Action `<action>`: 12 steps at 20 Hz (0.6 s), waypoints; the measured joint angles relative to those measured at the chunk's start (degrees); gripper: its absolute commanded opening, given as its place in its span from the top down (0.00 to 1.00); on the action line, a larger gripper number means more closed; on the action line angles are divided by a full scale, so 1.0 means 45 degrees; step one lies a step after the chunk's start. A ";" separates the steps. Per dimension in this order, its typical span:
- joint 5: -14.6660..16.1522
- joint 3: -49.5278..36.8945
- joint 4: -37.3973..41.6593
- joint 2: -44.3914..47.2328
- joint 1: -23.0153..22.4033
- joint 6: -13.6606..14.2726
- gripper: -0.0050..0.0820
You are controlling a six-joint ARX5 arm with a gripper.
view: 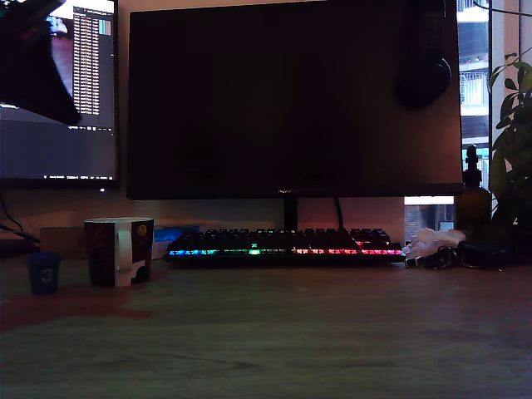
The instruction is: Pick up the coffee capsules on the table and drop them inside the coffee cup
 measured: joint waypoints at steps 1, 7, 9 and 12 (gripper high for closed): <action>-0.0194 -0.0010 0.0102 -0.0015 -0.0068 0.0000 0.96; -0.0476 -0.1205 0.2273 -0.0899 -0.0019 0.0010 0.96; -0.0500 -0.1758 0.2924 -0.0908 0.0068 0.0010 0.96; -0.0811 -0.2361 0.3201 -0.0913 0.0219 0.0010 0.96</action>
